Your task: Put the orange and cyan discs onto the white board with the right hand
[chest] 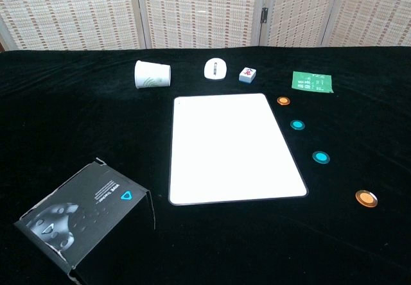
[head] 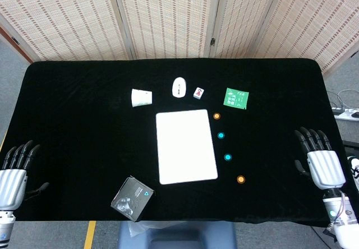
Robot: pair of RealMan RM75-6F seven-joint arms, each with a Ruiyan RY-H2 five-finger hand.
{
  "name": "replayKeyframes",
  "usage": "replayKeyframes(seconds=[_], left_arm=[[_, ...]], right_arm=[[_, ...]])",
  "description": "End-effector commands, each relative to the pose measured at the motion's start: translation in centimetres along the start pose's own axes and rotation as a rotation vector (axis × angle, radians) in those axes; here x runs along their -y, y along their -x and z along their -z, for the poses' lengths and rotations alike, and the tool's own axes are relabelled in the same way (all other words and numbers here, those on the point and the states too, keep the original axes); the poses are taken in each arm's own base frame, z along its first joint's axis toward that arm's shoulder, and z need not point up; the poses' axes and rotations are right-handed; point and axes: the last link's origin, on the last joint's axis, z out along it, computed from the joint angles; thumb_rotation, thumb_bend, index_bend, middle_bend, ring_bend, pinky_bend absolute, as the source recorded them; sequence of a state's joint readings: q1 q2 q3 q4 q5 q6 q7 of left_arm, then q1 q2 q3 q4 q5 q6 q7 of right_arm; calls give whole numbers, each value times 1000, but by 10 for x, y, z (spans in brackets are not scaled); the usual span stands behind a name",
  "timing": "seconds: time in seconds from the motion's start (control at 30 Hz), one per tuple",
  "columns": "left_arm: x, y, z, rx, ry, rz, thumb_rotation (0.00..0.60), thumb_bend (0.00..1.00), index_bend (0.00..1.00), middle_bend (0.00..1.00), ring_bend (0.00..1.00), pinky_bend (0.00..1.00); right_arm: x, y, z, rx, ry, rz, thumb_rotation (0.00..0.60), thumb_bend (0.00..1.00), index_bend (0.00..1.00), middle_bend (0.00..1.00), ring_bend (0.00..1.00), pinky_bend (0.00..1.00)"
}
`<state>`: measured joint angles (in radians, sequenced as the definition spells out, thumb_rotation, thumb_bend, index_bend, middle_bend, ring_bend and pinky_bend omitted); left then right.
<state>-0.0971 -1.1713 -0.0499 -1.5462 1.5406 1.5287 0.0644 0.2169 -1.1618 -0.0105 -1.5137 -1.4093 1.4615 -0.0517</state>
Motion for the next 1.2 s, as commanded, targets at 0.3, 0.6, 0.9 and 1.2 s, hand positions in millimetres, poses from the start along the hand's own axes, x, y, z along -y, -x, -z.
replayKeyframes(seconds=[0.3,0.6,0.9,1.2], left_arm=[[-3,-1,0,-8,8,3,600,163,79,23,42,0],[-5,0,2,9,6,-6,600,163,80,23,42,0],[-10,1,1,8,19,-1,600,163,82,23,42,0],[-7,1,3,12,9,1,600,163,84,23,42,0]], right_arm=[[-12,-12,21,-37,16,-63,600,440,66,80,8,0],[-2,-11,29,-45,-13,-63,600,440,131,95,19,0],[41,31,28,89,-163,-46,600,440,340,138,49,0],[79,84,13,238,-268,-37,600,440,371,142,47,0]])
